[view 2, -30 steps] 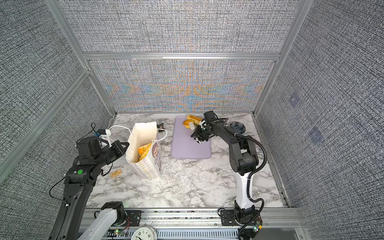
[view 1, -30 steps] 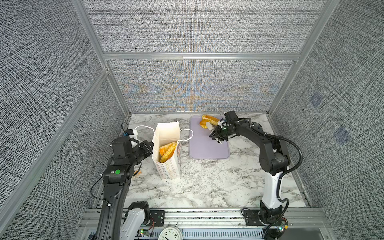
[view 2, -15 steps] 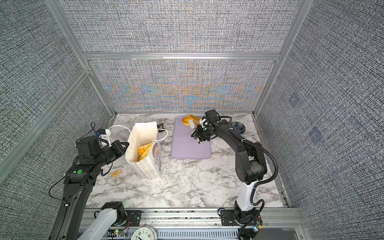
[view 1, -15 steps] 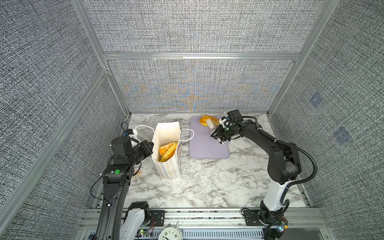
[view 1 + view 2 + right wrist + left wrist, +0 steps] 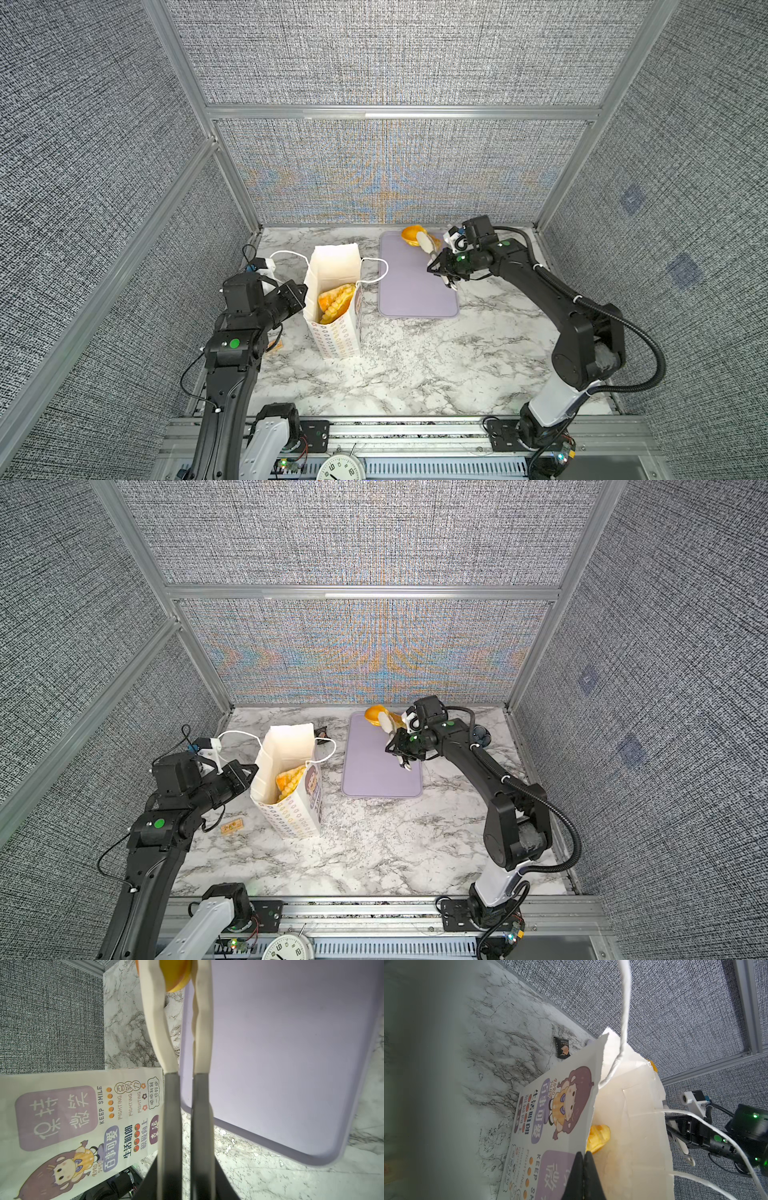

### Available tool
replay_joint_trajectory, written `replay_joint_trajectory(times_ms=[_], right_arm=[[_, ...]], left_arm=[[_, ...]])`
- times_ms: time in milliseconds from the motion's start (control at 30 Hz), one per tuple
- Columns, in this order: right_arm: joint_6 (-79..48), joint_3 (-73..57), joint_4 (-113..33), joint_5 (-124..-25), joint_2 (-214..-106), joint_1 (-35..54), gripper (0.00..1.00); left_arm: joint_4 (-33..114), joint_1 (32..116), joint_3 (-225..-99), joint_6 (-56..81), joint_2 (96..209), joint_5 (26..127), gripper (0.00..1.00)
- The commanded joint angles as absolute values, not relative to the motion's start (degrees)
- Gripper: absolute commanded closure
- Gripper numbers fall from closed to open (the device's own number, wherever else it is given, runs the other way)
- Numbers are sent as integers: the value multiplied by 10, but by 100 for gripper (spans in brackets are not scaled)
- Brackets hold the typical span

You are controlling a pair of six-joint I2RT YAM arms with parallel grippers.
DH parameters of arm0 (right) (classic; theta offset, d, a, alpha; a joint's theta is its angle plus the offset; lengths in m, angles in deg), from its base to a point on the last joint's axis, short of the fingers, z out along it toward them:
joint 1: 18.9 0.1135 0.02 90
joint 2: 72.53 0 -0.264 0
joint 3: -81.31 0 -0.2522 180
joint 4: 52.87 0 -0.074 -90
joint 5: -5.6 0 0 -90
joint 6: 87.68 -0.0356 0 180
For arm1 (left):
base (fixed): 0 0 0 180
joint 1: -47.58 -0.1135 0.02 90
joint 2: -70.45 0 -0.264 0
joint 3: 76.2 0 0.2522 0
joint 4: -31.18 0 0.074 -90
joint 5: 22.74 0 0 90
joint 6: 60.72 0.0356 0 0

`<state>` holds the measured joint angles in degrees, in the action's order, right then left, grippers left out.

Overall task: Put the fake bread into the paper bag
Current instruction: 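Lift the round bun with the tongs and carry it toward the bag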

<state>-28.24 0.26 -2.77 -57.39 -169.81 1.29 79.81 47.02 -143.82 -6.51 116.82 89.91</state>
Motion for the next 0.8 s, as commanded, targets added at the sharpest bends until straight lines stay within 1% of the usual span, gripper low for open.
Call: replay_joint_trajectory(times_ms=[0, 467, 767], right_arm=[[-269, 4, -23, -584, -1680, 15, 72], [-266, 30, 8, -620, -1603, 30, 72], [-261, 67, 26, -622, -1581, 41, 72]], left_arm=[[790, 469, -1444, -59, 1167, 904, 100], [787, 469, -1443, -64, 1165, 906, 100], [785, 469, -1442, -66, 1166, 907, 100]])
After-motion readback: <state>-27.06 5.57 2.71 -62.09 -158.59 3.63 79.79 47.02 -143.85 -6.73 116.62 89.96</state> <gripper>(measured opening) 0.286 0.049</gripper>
